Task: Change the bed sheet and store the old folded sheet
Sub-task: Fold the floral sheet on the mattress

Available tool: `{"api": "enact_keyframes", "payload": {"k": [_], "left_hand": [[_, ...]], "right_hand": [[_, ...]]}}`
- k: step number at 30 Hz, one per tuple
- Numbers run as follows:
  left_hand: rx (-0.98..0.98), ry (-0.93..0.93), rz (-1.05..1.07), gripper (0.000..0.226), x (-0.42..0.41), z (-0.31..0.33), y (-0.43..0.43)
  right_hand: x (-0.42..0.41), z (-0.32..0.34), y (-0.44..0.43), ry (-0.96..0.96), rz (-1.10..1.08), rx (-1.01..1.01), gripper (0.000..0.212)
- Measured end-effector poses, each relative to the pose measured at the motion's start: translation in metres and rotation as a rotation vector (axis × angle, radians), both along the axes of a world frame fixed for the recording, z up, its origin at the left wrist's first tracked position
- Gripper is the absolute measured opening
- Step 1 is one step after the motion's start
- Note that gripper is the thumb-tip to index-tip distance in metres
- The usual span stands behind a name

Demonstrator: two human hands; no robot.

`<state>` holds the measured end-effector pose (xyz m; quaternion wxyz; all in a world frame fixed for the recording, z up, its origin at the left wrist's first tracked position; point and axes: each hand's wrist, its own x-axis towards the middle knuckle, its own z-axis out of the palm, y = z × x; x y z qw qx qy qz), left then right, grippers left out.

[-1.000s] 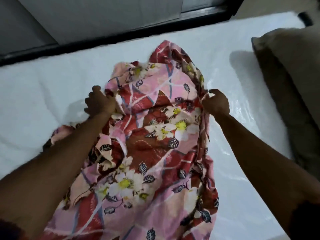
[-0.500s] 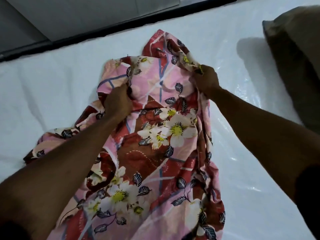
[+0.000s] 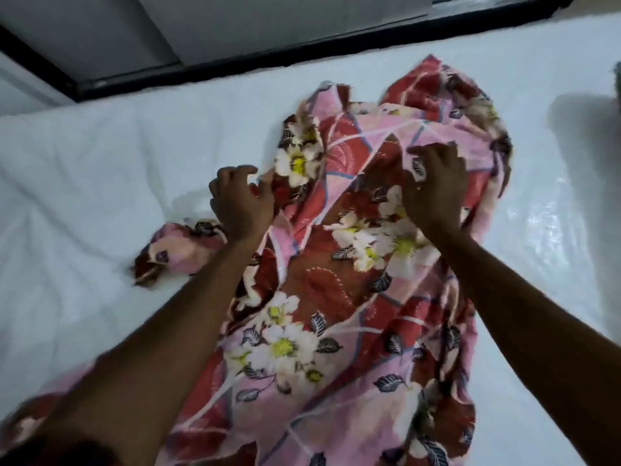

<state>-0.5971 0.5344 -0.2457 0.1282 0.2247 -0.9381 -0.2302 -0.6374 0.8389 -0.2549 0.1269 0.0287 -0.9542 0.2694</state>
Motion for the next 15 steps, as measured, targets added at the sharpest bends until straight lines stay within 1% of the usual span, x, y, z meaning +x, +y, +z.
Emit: {"api": "enact_keyframes", "payload": {"k": [2,3,4,6,8,9,10,11,12,13,14,15], "left_hand": [[-0.052,0.02,0.117,0.03,0.048,-0.003,-0.045],[-0.078,-0.014,0.199,0.035,0.07,-0.005,-0.068],[-0.093,-0.07,0.281,0.041,0.091,-0.006,-0.092],[-0.097,-0.222,0.396,0.057,0.126,-0.006,-0.129],[-0.094,-0.404,0.437,0.077,0.144,-0.007,-0.155],[-0.066,-0.488,0.427,0.083,0.145,-0.007,-0.165],[-0.008,-0.56,0.402,0.079,0.139,-0.009,-0.172],[0.084,-0.604,0.374,0.065,0.132,-0.011,-0.179],[0.224,-0.6,0.35,0.044,0.124,-0.01,-0.18],[0.358,-0.544,0.334,0.027,0.12,-0.011,-0.179],[0.408,-0.476,0.321,0.022,0.117,-0.011,-0.177],[0.378,-0.427,0.306,0.022,0.112,-0.012,-0.176]], "right_hand": [[0.018,0.001,-0.053,0.035,0.232,-0.081,0.038],[0.024,0.005,-0.08,0.016,0.343,-0.078,0.04],[0.028,0.009,-0.108,-0.022,0.44,-0.058,0.043],[0.035,0.018,-0.155,-0.132,0.551,-0.051,0.048],[0.034,0.024,-0.191,-0.242,0.611,-0.055,0.055],[0.032,0.024,-0.206,-0.293,0.633,-0.034,0.059],[0.03,0.025,-0.217,-0.328,0.653,-0.01,0.061],[0.028,0.026,-0.23,-0.355,0.681,0.019,0.063],[0.028,0.026,-0.24,-0.381,0.715,0.061,0.065],[0.029,0.026,-0.25,-0.406,0.752,0.129,0.068],[0.031,0.027,-0.26,-0.423,0.78,0.216,0.071],[0.032,0.029,-0.268,-0.417,0.797,0.303,0.073]]}}
